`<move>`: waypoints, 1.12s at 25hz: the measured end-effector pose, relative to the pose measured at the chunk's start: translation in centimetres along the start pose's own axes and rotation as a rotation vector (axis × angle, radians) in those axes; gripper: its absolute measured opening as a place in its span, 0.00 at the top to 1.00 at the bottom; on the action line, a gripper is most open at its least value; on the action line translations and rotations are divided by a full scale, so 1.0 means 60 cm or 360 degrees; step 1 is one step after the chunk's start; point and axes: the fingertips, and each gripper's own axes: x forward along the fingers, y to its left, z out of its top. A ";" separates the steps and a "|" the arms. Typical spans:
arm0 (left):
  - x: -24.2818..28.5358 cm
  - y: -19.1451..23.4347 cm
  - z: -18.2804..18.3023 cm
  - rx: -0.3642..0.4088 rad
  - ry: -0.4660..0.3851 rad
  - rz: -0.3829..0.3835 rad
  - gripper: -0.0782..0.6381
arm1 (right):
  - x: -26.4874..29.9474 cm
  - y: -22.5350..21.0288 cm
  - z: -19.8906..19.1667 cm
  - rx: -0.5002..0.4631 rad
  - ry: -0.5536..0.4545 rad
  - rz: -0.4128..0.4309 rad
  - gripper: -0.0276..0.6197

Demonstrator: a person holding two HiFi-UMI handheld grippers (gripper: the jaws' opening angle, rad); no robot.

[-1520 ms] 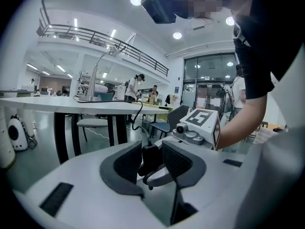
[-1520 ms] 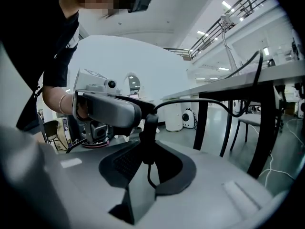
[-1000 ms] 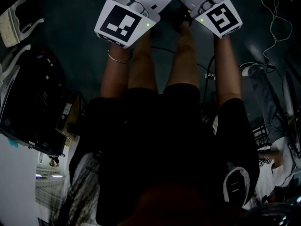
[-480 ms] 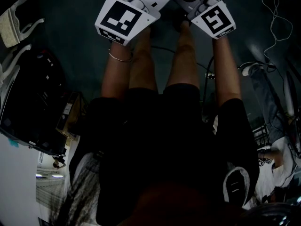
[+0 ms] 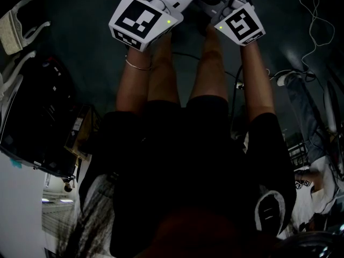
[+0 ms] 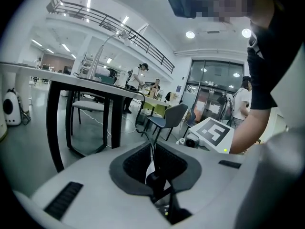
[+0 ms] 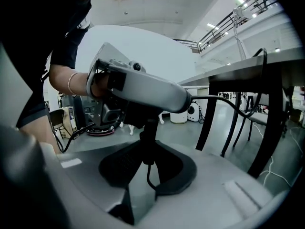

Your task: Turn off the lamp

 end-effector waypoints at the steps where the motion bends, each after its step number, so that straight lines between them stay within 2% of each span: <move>1: 0.001 -0.001 0.000 -0.0006 -0.0006 0.0000 0.84 | 0.000 -0.001 -0.001 0.0000 0.0001 -0.0006 0.84; 4: 0.002 -0.003 -0.002 -0.0017 -0.0021 -0.0001 0.85 | -0.001 -0.005 -0.005 0.0011 -0.0001 -0.0030 0.84; 8: -0.001 0.004 -0.010 -0.0085 -0.0047 0.0012 0.86 | -0.010 -0.010 -0.006 0.0098 -0.0049 -0.0045 0.83; 17: -0.011 0.040 -0.050 -0.0080 0.0001 0.0071 0.86 | -0.031 -0.039 0.000 0.0232 -0.0142 -0.0124 0.82; 23: -0.018 0.060 -0.078 -0.0072 0.0011 0.0120 0.86 | -0.075 -0.079 0.037 0.0372 -0.0377 -0.0294 0.82; 28: -0.020 0.061 -0.097 -0.0042 0.0016 0.0109 0.86 | -0.104 -0.123 0.069 0.0538 -0.0616 -0.0417 0.82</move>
